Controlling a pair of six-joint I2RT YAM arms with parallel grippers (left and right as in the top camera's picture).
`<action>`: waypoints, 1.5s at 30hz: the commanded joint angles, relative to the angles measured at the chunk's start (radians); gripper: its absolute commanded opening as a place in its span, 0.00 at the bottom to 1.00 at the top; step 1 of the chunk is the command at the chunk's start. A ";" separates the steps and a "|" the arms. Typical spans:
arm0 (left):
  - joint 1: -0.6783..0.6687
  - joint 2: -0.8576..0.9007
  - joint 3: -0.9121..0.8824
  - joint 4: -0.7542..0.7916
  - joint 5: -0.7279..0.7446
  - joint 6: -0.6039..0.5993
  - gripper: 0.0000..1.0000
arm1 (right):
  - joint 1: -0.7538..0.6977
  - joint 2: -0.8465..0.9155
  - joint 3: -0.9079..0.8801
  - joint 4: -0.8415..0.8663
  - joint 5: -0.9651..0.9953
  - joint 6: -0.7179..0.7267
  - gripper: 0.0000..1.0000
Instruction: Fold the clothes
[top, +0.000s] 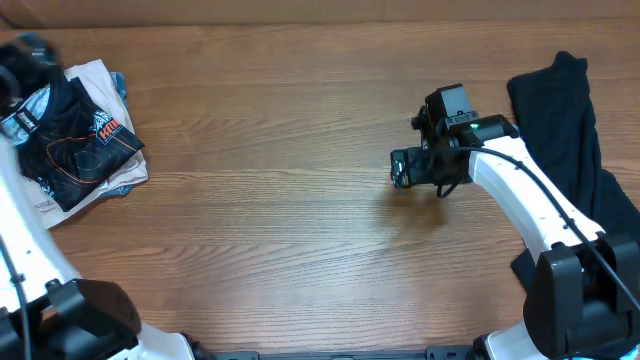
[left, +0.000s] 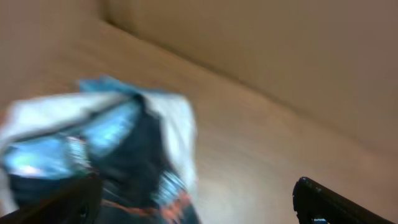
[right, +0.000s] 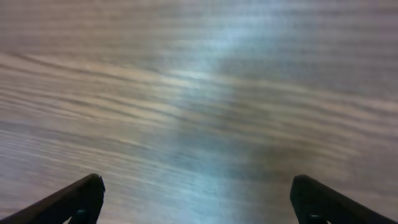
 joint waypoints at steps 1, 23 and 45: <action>-0.203 -0.004 0.004 -0.154 -0.095 0.056 1.00 | -0.006 -0.020 0.041 0.066 -0.049 -0.001 1.00; -0.463 -0.153 -0.044 -0.583 -0.169 0.046 0.90 | -0.008 -0.206 0.363 -0.170 0.102 0.107 1.00; -0.504 -1.151 -0.896 -0.185 -0.270 0.057 1.00 | 0.000 -1.059 -0.349 0.078 0.152 0.139 1.00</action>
